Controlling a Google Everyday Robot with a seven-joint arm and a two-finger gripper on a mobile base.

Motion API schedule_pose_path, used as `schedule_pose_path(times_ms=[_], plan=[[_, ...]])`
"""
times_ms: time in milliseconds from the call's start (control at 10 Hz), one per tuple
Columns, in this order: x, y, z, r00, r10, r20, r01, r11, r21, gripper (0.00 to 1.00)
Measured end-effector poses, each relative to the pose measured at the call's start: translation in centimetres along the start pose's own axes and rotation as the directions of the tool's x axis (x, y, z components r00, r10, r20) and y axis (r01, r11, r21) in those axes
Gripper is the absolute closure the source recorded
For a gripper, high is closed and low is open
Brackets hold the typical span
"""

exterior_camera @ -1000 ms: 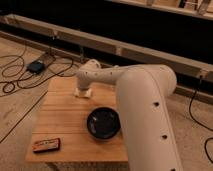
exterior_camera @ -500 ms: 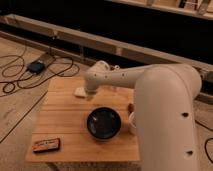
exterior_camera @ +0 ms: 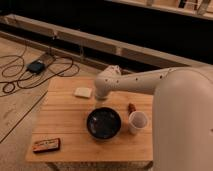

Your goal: Pick up the ceramic bowl

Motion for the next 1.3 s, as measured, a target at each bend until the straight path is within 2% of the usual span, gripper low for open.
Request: schedule_pose_path(times_ms=[200, 500, 1000, 1300], plan=[[1.0, 1.4, 0.0, 1.0, 0.025, 0.002, -0.025, 0.999, -0.029, 0.46], [1.8, 2.8, 1.1, 1.0, 0.029, 0.007, -0.028, 0.996, -0.084, 0.46], [2.2, 0.8, 3.3, 1.0, -0.021, -0.008, 0.019, 0.988, -0.154, 0.46], [2.2, 0.0, 4.4, 0.998, -0.065, -0.023, 0.059, 0.974, -0.218, 0.46]])
